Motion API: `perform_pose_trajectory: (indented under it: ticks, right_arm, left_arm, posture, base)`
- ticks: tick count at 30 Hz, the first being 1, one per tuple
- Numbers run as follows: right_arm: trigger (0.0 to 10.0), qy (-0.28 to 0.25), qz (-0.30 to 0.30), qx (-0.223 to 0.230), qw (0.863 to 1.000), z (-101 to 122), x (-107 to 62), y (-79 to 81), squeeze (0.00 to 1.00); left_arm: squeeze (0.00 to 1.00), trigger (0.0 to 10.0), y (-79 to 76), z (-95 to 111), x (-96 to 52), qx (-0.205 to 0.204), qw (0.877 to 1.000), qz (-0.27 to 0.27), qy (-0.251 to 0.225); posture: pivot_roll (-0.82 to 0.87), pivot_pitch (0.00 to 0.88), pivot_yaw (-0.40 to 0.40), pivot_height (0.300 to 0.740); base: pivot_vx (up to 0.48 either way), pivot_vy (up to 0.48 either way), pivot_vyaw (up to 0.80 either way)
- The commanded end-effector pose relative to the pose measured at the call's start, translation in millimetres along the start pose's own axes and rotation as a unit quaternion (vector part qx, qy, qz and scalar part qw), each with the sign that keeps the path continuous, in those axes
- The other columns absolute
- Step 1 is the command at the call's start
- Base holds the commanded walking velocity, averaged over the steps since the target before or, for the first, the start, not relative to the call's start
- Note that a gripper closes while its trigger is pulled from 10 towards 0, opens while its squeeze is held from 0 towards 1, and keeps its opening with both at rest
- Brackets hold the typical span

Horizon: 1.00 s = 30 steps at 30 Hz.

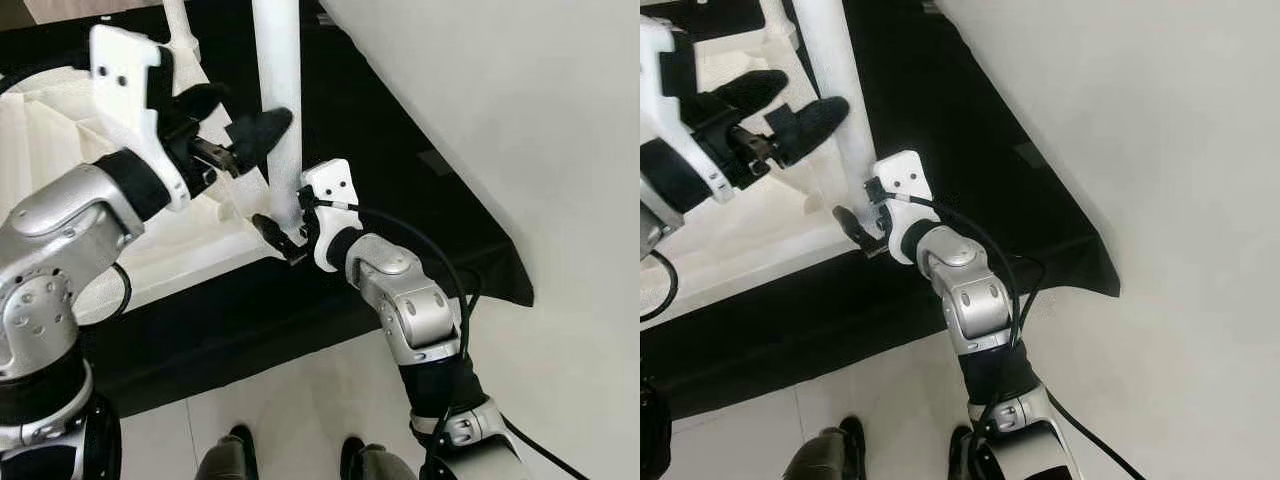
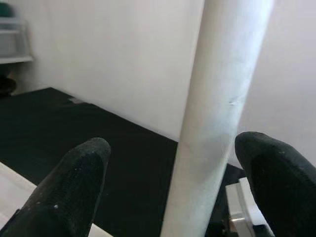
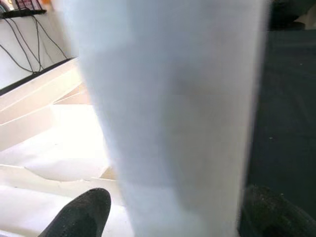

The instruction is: Building children table

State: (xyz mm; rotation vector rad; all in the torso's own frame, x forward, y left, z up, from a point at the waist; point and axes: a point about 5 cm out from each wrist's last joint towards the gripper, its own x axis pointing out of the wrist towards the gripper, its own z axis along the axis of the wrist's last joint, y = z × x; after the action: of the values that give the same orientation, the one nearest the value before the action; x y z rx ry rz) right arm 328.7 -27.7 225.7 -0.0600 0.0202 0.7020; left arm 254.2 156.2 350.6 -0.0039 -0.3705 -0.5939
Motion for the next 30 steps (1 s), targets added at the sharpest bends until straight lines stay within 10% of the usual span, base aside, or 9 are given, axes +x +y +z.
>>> perform_pose_trajectory:
  ticks: [1, 10, 16, 18, 19, 21, 30]
  right_arm:
    - [10.0, 0.005, 0.014, 0.019, 1.000, -3.2, 2.4, 6.2, 1.00]
    - [10.0, -0.001, 0.029, 0.028, 0.999, 0.8, 4.6, 6.3, 1.00]
    - [10.0, -0.004, 0.031, 0.031, 0.999, 2.5, 5.6, 4.6, 0.42]
    - [10.0, -0.004, 0.031, 0.031, 0.999, 2.5, 5.6, 4.6, 0.42]
    - [10.0, -0.006, 0.034, 0.032, 0.999, 3.7, 6.0, 4.1, 0.18]
    - [10.0, -0.012, 0.042, 0.032, 0.999, 6.6, 7.4, 3.3, 0.01]
    - [10.0, -0.039, 0.071, 0.031, 0.996, 18.0, 9.6, 0.6, 0.00]
  left_arm:
    - [0.00, 10.0, -7.1, 1.6, -2.9, -0.002, 1.000, -0.021, -0.013]
    - [0.00, 10.0, -46.2, -7.5, -20.4, 0.042, 0.978, -0.200, 0.045]
    - [0.00, 10.0, -50.3, -11.5, -28.9, 0.043, 0.973, -0.217, 0.065]
    - [0.00, 10.0, -50.3, -11.5, -28.9, 0.043, 0.973, -0.217, 0.065]
    - [0.00, 10.0, -51.4, -14.1, -31.0, 0.040, 0.975, -0.208, 0.068]
    - [0.00, 10.0, -52.4, -24.0, -36.5, 0.036, 0.980, -0.179, 0.079]
    - [0.00, 10.0, -47.8, -49.9, -49.0, 0.032, 0.988, -0.097, 0.112]
  posture:
    - [0.09, 0.205, -0.078, 0.740]
    - [0.09, 0.203, -0.075, 0.740]
    - [0.09, 0.199, -0.073, 0.740]
    - [0.09, 0.199, -0.073, 0.740]
    - [0.10, 0.199, -0.075, 0.740]
    - [0.10, 0.198, -0.076, 0.740]
    - [0.10, 0.197, -0.077, 0.740]
  base:
    - [0.000, 0.000, 0.00]
    - [0.000, 0.000, 0.00]
    - [0.000, 0.000, 0.00]
    - [0.000, 0.000, 0.00]
    - [0.000, 0.000, 0.00]
    - [0.000, 0.000, 0.00]
    - [0.000, 0.000, 0.00]
